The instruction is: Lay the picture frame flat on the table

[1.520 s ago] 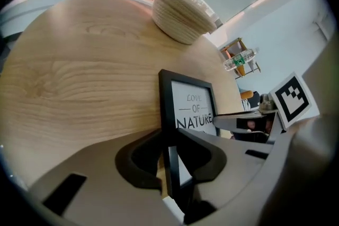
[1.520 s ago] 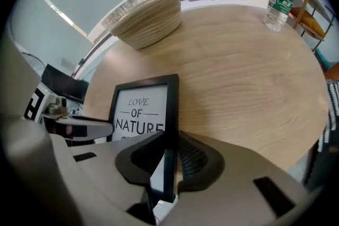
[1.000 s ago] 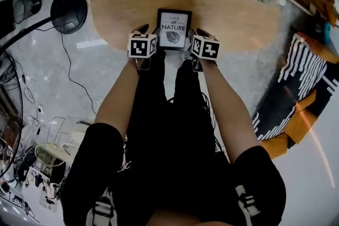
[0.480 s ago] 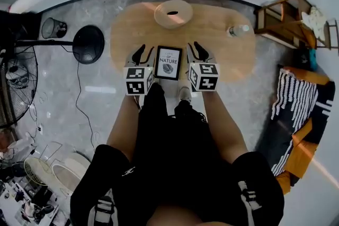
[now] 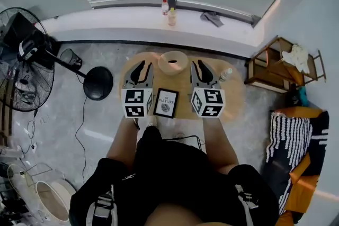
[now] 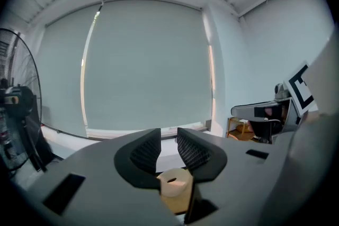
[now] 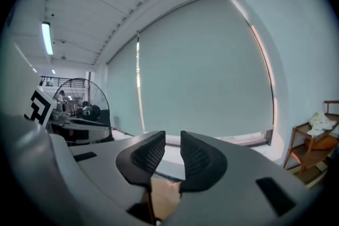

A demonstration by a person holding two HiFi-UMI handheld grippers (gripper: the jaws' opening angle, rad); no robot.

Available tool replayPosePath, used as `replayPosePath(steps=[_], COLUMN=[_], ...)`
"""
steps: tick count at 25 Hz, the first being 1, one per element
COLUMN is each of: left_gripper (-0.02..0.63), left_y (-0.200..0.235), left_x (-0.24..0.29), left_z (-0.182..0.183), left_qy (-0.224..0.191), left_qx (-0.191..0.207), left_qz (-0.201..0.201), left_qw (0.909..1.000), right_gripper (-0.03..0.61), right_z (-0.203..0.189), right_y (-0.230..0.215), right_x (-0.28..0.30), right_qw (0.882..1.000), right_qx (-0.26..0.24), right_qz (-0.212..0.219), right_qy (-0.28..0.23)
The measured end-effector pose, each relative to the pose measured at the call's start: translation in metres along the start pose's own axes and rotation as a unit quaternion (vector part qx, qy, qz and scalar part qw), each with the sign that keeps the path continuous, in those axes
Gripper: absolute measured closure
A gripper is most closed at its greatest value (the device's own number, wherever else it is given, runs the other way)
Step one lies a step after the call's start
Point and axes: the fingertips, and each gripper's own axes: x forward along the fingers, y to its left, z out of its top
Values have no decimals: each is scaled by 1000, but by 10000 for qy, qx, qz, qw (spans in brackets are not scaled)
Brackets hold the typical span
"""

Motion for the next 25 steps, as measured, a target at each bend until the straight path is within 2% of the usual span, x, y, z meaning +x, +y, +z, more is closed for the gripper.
replayPosePath(steps=[4,9,14,19,25], left_gripper=[563,592,594,595,595], left_y=[-3,-9,-25,-40,-62], left_x=[-37,-85,-106,-118,-123], left_z=[32,64,79,80,83], left_qy=[-265,-662,-823,-904,-950], left_qx=[91,-35,150,70,134], left_qz=[319,595,723,619,527], left_qw=[9991,9960,9939,9940,9940], right_gripper=[568,568,569,569,569], right_z=[54,81,92,94,95], right_y=[-2,11,18,17,9], right_x=[-39,-77,-99,-114,-128], right_qw=[9962,9953,9938,9927,9928], right_qx=[-301,-322,-430,-536,-438], right_qz=[-387,-194,38,20,16], right_qy=[-720,-897,-1030,-1080,-1113])
